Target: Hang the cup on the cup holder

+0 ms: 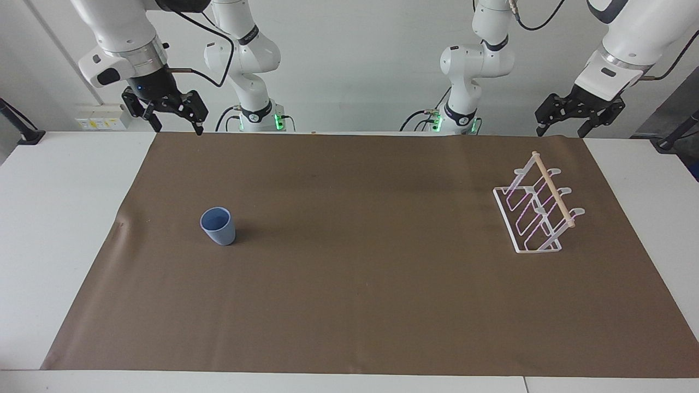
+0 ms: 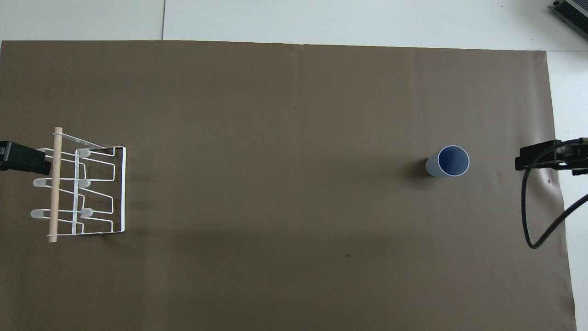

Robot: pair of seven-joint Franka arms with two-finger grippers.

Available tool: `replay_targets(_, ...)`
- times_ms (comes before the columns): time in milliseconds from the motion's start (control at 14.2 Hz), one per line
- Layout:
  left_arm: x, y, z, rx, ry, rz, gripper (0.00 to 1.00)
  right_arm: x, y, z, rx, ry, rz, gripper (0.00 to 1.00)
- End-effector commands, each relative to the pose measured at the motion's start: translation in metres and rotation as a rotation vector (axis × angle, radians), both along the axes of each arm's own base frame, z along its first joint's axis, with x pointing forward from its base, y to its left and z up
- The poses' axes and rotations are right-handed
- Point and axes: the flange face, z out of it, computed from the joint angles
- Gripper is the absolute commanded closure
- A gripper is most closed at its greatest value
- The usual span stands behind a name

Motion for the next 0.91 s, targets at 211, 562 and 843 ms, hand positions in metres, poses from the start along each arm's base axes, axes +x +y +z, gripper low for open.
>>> replay_targets(211, -0.0069, 0.0021, 0.0015, 0.012, -0.003, 0.009, 0.00, -0.0017, -0.0038, 0.0036, -0.001, -0.015, -0.009, 0.00)
replay_targets(562, -0.0079, 0.0030, 0.0013, 0.012, 0.001, 0.010, 0.00, -0.0012, -0.0053, 0.0043, -0.008, -0.017, -0.009, 0.00)
replay_targets(843, -0.0079, 0.0030, 0.0013, 0.012, 0.001, 0.010, 0.00, -0.0013, -0.0029, 0.0047, -0.023, -0.020, -0.003, 0.00)
